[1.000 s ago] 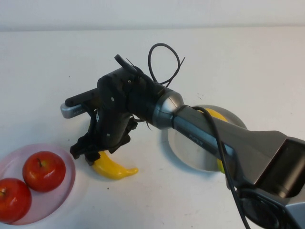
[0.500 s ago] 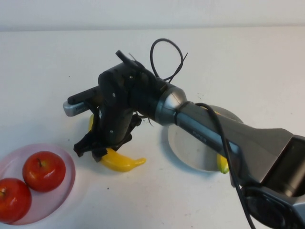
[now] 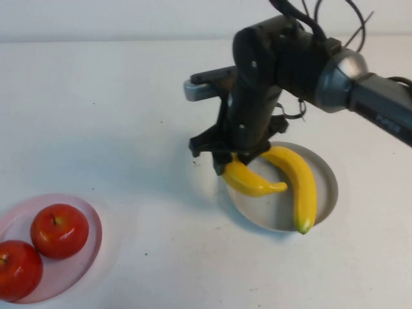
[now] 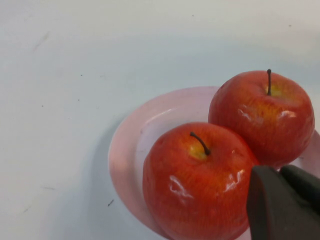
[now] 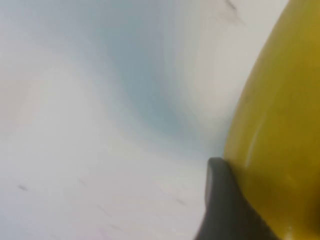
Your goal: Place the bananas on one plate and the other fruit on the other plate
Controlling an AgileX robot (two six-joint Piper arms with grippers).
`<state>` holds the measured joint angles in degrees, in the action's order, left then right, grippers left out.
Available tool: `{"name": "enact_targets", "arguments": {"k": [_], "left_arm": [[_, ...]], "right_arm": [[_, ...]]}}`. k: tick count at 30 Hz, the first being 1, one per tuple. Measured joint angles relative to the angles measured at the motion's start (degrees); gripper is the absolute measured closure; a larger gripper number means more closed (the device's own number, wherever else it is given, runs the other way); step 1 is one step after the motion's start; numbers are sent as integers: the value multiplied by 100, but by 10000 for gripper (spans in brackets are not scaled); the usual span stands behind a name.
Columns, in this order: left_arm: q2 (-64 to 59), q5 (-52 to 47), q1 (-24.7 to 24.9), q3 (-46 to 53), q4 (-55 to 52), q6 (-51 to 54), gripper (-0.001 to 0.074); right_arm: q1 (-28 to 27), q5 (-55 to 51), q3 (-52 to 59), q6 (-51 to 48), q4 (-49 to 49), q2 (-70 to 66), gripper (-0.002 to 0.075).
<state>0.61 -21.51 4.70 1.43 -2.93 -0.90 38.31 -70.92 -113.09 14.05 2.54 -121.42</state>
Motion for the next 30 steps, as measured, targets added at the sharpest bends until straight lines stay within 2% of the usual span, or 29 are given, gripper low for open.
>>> {"name": "enact_targets", "arguments": {"k": [6, 12, 19, 23, 27, 30], "left_arm": [[0, 0, 0, 0, 0, 0, 731], [0, 0, 0, 0, 0, 0, 731], [0, 0, 0, 0, 0, 0, 731], [0, 0, 0, 0, 0, 0, 731], [0, 0, 0, 0, 0, 0, 731], [0, 0, 0, 0, 0, 0, 731]], "right_arm": [[-491, 516, 1390, 182, 39, 437, 418], [-573, 776, 1677, 191, 155, 473, 411], [-596, 796, 1726, 191, 230, 473, 283], [-596, 694, 1726, 191, 244, 502, 261], [-485, 619, 1740, 203, 244, 841, 274], [-357, 483, 1740, 104, 244, 1311, 340]]}}
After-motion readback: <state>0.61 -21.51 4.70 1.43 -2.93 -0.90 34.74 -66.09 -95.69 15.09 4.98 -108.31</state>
